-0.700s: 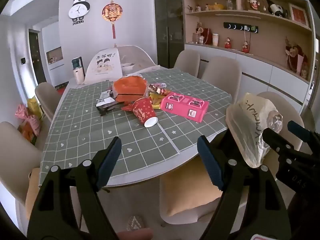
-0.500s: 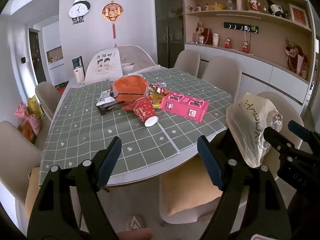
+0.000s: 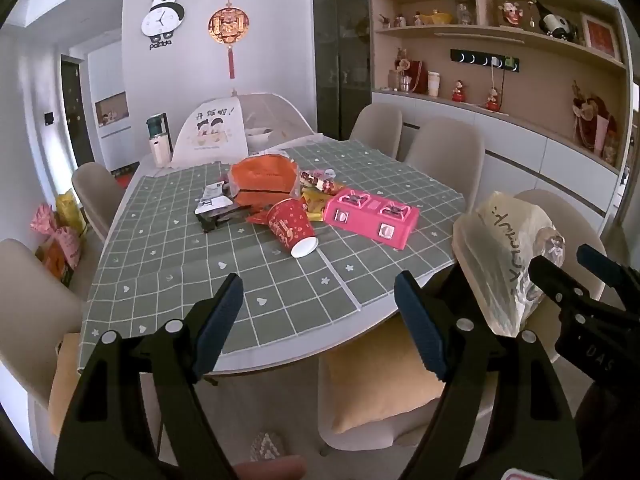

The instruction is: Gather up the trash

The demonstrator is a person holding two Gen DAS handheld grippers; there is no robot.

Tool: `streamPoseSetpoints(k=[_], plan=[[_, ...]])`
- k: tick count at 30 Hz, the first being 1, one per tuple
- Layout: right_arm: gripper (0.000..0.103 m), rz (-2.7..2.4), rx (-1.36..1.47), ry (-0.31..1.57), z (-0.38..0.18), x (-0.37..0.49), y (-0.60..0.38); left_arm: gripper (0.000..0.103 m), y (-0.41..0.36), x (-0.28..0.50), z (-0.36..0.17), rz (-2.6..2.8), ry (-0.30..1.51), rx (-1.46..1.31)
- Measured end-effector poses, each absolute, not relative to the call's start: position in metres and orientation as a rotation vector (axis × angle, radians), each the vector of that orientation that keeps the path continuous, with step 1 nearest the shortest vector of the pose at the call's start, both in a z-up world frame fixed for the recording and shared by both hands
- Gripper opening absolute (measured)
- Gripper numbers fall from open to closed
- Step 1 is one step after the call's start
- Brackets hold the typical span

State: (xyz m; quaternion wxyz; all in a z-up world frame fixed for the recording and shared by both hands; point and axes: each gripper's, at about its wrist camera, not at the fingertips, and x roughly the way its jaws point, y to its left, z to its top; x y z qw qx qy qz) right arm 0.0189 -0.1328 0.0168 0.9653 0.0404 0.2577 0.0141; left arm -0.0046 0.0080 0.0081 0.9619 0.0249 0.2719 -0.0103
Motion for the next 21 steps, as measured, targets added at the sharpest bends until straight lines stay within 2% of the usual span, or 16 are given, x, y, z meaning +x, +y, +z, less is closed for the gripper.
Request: streamPoseSetpoints(k=[21], plan=[[0.081,0.025,0.081,0.513,0.0214,0.0167,-0.133,0.074,0.0017,-0.001,0.0083,-0.028,0.54,0.049]])
